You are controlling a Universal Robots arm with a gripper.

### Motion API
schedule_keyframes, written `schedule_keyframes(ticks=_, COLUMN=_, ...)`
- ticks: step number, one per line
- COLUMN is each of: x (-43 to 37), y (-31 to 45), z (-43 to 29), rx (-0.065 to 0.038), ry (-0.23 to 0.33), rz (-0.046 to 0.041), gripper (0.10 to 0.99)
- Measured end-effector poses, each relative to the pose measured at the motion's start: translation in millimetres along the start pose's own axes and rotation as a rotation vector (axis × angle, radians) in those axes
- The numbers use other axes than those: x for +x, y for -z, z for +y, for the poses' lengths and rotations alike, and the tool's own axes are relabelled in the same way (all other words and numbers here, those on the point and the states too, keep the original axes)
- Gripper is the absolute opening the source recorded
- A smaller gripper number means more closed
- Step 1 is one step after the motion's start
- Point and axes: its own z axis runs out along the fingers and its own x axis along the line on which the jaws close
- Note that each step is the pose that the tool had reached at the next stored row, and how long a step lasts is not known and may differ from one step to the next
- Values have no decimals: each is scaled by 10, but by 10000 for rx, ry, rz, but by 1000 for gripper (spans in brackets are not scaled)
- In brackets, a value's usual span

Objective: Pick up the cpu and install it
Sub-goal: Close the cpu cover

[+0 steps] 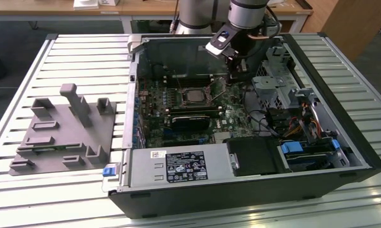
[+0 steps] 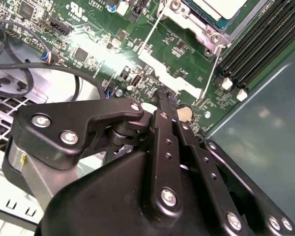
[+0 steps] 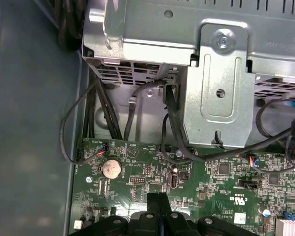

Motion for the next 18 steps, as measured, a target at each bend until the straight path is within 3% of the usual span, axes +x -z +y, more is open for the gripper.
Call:
schedule_keyframes(ticks=5, x=3, y=-15, z=-39, rx=14, ry=2, rz=-1, gripper=106)
schedule_keyframes(ticks=18, x=19, y=-18, z=-278, rx=15, ry=1, rz=2, gripper=106)
